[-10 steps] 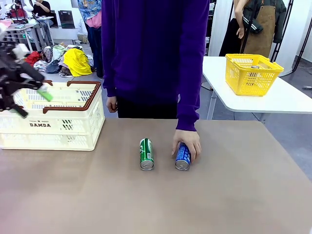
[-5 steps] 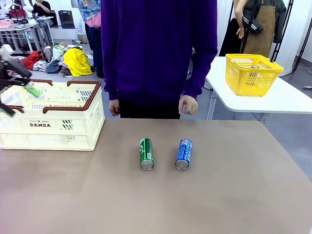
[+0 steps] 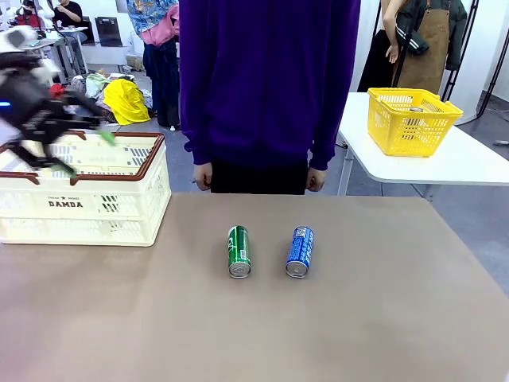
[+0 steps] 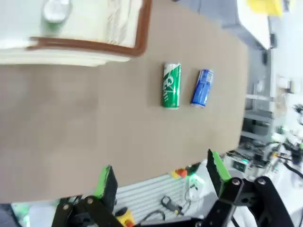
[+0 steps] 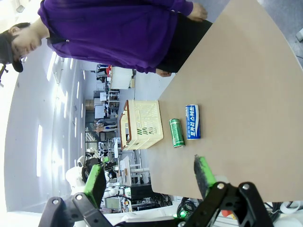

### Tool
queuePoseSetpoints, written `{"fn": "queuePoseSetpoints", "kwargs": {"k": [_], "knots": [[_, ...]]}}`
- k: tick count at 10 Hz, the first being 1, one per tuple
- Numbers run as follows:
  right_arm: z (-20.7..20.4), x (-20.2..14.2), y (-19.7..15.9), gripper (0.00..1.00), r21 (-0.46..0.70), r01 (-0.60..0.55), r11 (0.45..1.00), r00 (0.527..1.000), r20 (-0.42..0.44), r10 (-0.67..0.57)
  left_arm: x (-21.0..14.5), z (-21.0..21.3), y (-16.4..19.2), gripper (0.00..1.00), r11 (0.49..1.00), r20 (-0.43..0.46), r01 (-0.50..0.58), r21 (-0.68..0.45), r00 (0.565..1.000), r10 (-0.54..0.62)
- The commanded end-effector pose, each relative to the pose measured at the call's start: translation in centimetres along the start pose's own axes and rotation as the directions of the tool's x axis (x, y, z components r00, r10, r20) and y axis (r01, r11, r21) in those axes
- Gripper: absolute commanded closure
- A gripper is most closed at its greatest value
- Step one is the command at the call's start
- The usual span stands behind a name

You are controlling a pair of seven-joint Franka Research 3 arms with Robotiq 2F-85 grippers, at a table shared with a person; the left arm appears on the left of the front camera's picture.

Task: Place the drinks into the Shopping basket.
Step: Pick up one drink and place it into the Shopping basket.

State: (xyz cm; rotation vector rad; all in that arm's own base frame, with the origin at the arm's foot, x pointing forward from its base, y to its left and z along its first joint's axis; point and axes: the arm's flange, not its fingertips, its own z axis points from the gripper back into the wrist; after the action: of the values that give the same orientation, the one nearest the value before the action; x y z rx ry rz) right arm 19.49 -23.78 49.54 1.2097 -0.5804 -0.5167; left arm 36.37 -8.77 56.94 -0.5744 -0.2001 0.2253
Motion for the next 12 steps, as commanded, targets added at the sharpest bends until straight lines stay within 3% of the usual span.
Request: {"fn": "queuePoseSetpoints", "kwargs": {"k": [1, 2, 3, 5, 6, 7, 9, 10, 12], "knots": [[0.0, 0.2, 0.1, 0.00, 0.025, -0.025, 0.999, 1.000, 0.009, 0.025, 0.5, -5.1, -7.2, 0.00, 0.986, 0.009, 0.042, 0.162, 0.999, -0.044], [0.0, 0.2, 0.1, 0.00, 0.025, -0.025, 0.999, 1.000, 0.009, 0.025, -0.4, -7.3, -10.5, 0.00, 0.969, 0.005, 0.100, 0.228, 0.995, -0.103], [0.0, 0.2, 0.1, 0.00, 0.025, -0.025, 0.999, 1.000, 0.009, 0.025, -1.3, -9.6, -12.8, 0.00, 0.946, 0.086, 0.038, 0.323, 0.994, -0.069], [0.0, 0.2, 0.1, 0.00, 0.025, -0.025, 0.999, 1.000, 0.009, 0.025, -3.2, -15.2, -16.2, 0.00, 0.912, 0.114, 0.064, 0.406, 0.986, -0.120], [0.0, 0.2, 0.1, 0.00, 0.025, -0.025, 0.999, 1.000, 0.009, 0.025, -4.0, -18.3, -17.3, 0.00, 0.888, 0.044, 0.197, 0.415, 0.971, -0.237], [0.0, 0.2, 0.1, 0.00, 0.025, -0.025, 0.999, 1.000, 0.009, 0.025, -4.3, -21.3, -18.0, 0.00, 0.874, 0.002, 0.259, 0.412, 0.958, -0.285], [0.0, 0.2, 0.1, 0.00, 0.025, -0.025, 0.999, 1.000, 0.009, 0.025, -3.5, -26.1, -17.9, 0.00, 0.865, -0.109, 0.314, 0.392, 0.949, -0.295], [0.0, 0.2, 0.1, 0.00, 0.025, -0.025, 0.999, 1.000, 0.009, 0.025, -2.8, -27.9, -17.3, 0.00, 0.852, -0.212, 0.367, 0.374, 0.928, -0.307], [0.0, 0.2, 0.1, 0.00, 0.025, -0.025, 0.999, 1.000, 0.009, 0.025, -2.8, -31.2, -15.9, 0.00, 0.828, -0.290, 0.431, 0.360, 0.895, -0.339]]}}
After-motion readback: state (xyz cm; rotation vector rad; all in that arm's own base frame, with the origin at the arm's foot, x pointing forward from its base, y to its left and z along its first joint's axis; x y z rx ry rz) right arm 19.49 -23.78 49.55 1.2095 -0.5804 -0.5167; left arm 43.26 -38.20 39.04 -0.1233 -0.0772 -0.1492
